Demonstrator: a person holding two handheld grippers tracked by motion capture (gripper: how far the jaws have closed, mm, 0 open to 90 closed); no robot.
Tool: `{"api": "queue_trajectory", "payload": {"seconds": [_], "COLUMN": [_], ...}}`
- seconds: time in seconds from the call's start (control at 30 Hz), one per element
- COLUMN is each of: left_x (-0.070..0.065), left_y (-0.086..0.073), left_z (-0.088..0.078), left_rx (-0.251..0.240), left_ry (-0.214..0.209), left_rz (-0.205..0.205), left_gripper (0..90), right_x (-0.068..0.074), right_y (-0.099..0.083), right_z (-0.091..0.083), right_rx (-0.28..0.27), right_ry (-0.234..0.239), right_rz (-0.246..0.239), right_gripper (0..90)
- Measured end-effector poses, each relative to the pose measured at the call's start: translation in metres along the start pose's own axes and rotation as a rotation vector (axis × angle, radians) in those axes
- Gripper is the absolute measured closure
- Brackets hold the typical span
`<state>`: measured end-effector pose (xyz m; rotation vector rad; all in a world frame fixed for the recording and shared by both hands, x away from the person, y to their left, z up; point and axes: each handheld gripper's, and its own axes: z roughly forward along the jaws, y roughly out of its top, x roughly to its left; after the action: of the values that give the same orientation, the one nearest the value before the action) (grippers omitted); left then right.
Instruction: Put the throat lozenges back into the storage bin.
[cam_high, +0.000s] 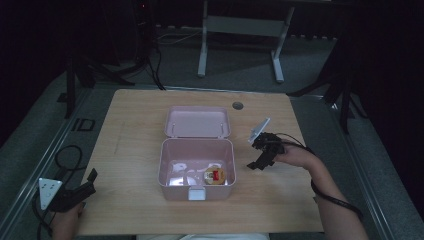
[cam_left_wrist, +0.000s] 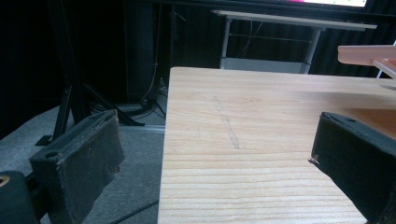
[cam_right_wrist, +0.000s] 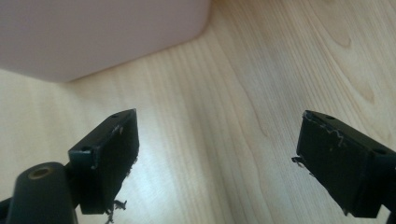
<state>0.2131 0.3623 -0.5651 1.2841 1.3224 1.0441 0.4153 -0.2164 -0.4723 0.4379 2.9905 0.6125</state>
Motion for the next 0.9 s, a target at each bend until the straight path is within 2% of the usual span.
{"api": "queue_trajectory", "payload": {"seconds": [0.07,0.1,0.17,0.37,0.5,0.6,0.8,0.83,0.9], "left_x": [0.0,0.0,0.0,0.0,0.0,0.0,0.0,0.0,0.0], "left_y": [0.0,0.0,0.0,0.0,0.0,0.0,0.0,0.0,0.0], "left_z": [0.0,0.0,0.0,0.0,0.0,0.0,0.0,0.0,0.0], "left_rx": [0.001,0.001,0.0,0.001,0.0,0.001,0.001,0.001,0.001], "left_ry": [0.001,0.001,0.001,0.001,0.001,0.0,0.001,0.001,0.0], "left_rz": [0.001,0.001,0.001,0.001,0.001,0.0,0.0,0.0,0.0], "left_gripper": [2.4,2.4,2.4,2.4,2.4,2.4,2.4,2.4,2.5], "right_x": [-0.002,-0.003,-0.003,-0.007,-0.008,-0.011,-0.014,-0.014,-0.015], "right_y": [-0.004,-0.011,-0.016,-0.031,-0.041,-0.05,-0.068,-0.068,-0.076], "right_z": [0.003,0.01,0.016,0.026,0.029,0.03,0.035,0.035,0.036], "right_rx": [-0.014,-0.029,-0.039,-0.102,-0.155,-0.201,-0.265,-0.265,-0.301], "right_ry": [-0.003,0.0,-0.015,-0.041,-0.084,-0.128,-0.208,-0.208,-0.236], "right_rz": [0.008,0.034,0.034,0.079,0.125,0.183,0.251,0.251,0.281], "right_gripper": [12.6,12.5,12.2,11.9,11.9,11.6,11.6,11.6,11.6]}}
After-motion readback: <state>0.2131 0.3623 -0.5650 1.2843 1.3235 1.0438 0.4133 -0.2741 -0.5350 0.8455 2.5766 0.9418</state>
